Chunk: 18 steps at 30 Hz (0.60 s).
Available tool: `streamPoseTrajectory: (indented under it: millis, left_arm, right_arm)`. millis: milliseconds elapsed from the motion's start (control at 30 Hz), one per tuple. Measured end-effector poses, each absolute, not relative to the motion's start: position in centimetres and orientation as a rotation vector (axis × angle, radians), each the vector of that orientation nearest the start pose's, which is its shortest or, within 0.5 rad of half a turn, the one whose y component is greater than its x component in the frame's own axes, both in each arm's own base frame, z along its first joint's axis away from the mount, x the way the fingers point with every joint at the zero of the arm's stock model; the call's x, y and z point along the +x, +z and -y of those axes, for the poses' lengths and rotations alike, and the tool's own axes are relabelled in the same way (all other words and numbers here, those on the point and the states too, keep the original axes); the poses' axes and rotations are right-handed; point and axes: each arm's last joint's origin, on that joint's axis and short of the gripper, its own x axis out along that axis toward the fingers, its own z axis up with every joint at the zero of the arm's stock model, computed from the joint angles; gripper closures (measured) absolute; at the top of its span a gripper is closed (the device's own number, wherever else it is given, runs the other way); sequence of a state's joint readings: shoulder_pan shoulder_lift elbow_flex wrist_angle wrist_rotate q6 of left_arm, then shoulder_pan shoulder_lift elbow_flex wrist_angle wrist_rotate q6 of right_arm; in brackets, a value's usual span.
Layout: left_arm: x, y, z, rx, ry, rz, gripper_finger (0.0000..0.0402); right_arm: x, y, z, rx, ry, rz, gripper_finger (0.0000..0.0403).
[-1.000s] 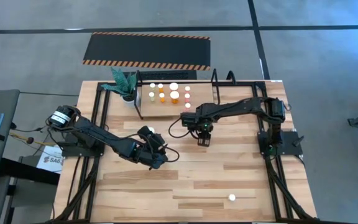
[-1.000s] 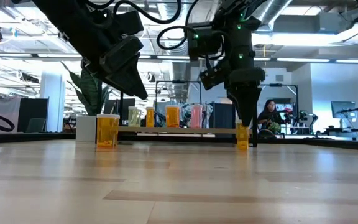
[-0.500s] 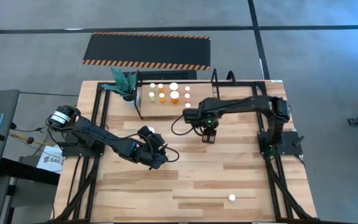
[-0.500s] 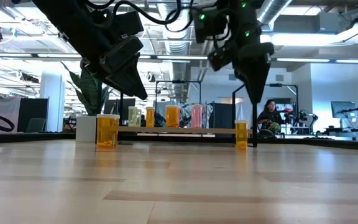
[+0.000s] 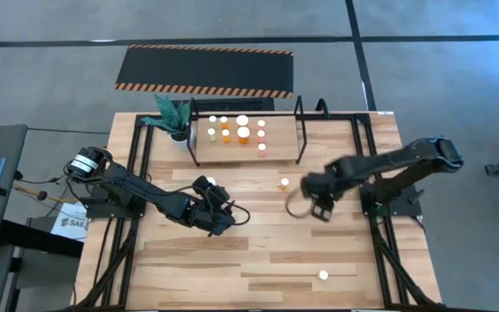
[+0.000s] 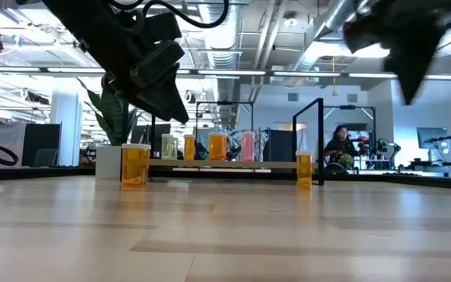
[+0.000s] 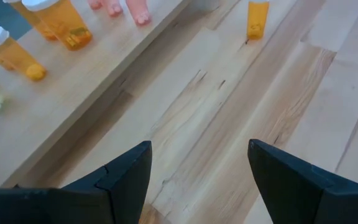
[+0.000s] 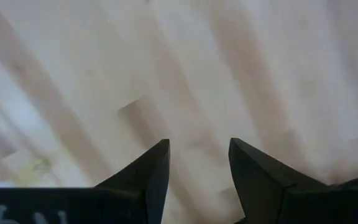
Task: Pick and place medicine bottles onto shelf by color
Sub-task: Put the yellow pill bottle on the shelf aligned with the other yellow pill bottle
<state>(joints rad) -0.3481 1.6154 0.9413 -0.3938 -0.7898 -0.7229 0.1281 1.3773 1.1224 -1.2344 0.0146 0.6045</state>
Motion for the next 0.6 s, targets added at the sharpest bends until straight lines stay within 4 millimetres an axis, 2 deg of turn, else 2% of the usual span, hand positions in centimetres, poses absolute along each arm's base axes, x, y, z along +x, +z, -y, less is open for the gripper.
streamPoseTrajectory:
  millis: [133,233,367,600]
  left_arm:
    - [29.4,18.5,8.5,-0.099,0.679,-0.678,0.0147]
    - [29.5,18.5,8.5,-0.113,0.667,-0.673,0.0147]
    - [29.6,18.5,8.6,-0.138,0.636,-0.69,0.0147]
    - [29.6,18.5,8.7,-0.161,0.618,-0.698,0.0147]
  right_arm:
    - [21.1,25.9,-5.6,0.457,-0.37,-1.454,0.0214]
    - [20.8,25.7,-7.0,0.47,-0.389,-1.455,0.0217]
    - [21.4,24.9,-8.2,0.446,-0.369,-1.465,0.0217]
    - [22.5,22.9,-9.2,0.404,-0.331,-1.564,0.02]
